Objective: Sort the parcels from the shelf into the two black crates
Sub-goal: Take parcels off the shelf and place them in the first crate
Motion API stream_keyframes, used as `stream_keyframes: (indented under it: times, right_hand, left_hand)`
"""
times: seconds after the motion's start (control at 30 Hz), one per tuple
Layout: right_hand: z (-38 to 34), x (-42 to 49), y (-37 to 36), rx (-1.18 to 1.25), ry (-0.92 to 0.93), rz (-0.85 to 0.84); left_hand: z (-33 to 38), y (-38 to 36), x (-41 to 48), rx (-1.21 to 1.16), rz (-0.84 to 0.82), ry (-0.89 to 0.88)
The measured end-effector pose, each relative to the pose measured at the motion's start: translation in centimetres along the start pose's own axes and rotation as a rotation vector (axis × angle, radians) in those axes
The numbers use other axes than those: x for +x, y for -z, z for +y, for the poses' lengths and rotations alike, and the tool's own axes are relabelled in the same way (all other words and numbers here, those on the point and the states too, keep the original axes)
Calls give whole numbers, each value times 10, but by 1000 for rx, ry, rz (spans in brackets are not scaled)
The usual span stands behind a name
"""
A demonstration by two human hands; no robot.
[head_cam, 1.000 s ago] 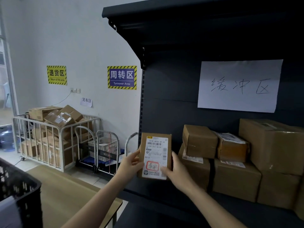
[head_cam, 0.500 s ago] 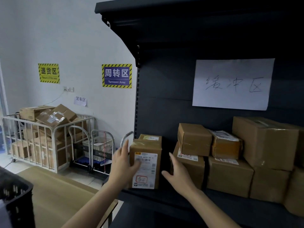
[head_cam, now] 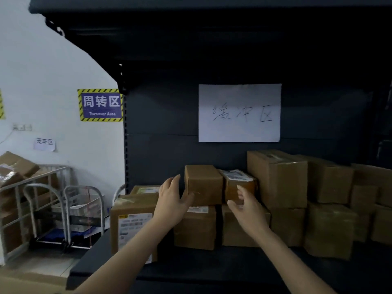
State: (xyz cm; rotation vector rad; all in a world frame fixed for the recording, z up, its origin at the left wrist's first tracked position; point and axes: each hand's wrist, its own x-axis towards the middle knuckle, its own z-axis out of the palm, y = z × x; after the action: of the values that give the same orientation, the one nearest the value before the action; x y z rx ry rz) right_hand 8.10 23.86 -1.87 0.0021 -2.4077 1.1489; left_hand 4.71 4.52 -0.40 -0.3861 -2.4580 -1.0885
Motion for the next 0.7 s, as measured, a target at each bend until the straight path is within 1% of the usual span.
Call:
stream_keyframes:
  times: [0.1,0.17,0.33,0.43,0.57,0.7]
  right_hand:
    - [9,6,3,-13,-22,-9]
    - [10,13,-1,-19,-21,-26]
    - [6,35,-27,-14,-8,-76]
    - [3,43,-37,-16,-37,-50]
    - [0,52,-45,-8,-72,-19]
    - [-1,64,-51,125,-163,-114]
  left_hand:
    - [5,-15,21,-82,-46,127]
    - [7,-23,33,-129,-63,176]
    - [6,-40,51,-196,-71,239]
    - [-1,-48,59,-225,-71,281]
    - [-5,-54,67,-325,-70,348]
    - [-5,-57,69,-500,-82,443]
